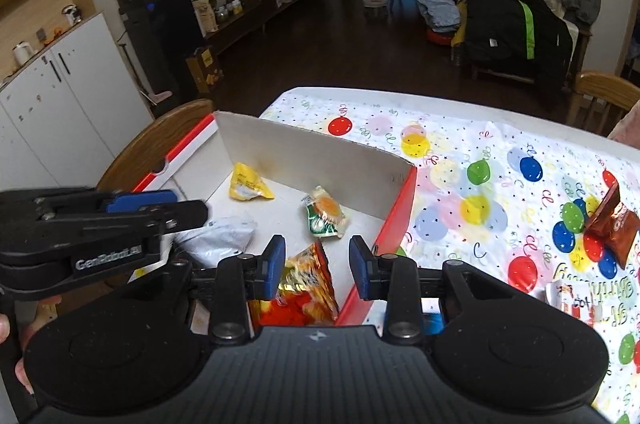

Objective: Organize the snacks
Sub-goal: 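Open the left tool to drop the black packet into the box, then move the blue packet over the box with the right tool and open it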

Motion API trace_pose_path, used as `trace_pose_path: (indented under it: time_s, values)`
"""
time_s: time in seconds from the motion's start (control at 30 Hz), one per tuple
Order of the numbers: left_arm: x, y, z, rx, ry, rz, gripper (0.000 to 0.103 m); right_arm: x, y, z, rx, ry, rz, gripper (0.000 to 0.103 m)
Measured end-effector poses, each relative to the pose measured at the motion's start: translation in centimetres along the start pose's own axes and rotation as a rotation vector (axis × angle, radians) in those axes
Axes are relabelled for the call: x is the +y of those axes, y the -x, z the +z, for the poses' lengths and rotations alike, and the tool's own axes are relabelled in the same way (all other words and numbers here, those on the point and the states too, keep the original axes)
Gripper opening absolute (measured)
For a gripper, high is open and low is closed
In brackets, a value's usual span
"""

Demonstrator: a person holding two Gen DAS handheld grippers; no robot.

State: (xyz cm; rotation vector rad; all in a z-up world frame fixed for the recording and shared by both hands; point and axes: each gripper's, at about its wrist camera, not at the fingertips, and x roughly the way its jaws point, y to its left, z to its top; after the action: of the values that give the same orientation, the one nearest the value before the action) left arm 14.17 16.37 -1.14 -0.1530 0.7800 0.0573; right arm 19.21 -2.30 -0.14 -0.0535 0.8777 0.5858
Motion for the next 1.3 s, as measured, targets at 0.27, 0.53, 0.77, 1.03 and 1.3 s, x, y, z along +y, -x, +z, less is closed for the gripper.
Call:
trace_pose_path:
  time_s: [0.27, 0.53, 0.77, 1.03, 1.3]
  values:
    - [3.4, -3.0, -1.0, 0.079, 0.017, 0.064, 0.026, -1.9, -2.8, 0.1, 0.054, -0.037, -0.032, 0.034]
    - [3.5, -4.3, -2.1, 0.11, 0.013, 0.068, 0.029, -7.2, -2.9, -2.7, 0.143, -0.064, -0.091, 0.035]
    - [3.3, -4.7, -2.2, 0.121, 0.019, 0.086, 0.048, -7.5, -4.7, -6.3, 0.231, -0.075, -0.11, 0.059]
    - [3.3, -4.1, -2.0, 0.091, 0.012, 0.116, 0.074, -6.9, -7.2, -8.2, 0.269, -0.053, -0.158, 0.059]
    - [3.2, -4.2, -2.1, 0.095, 0.009, 0.119, 0.074, -7.3, -6.7, -8.3, 0.249, -0.075, -0.15, 0.037]
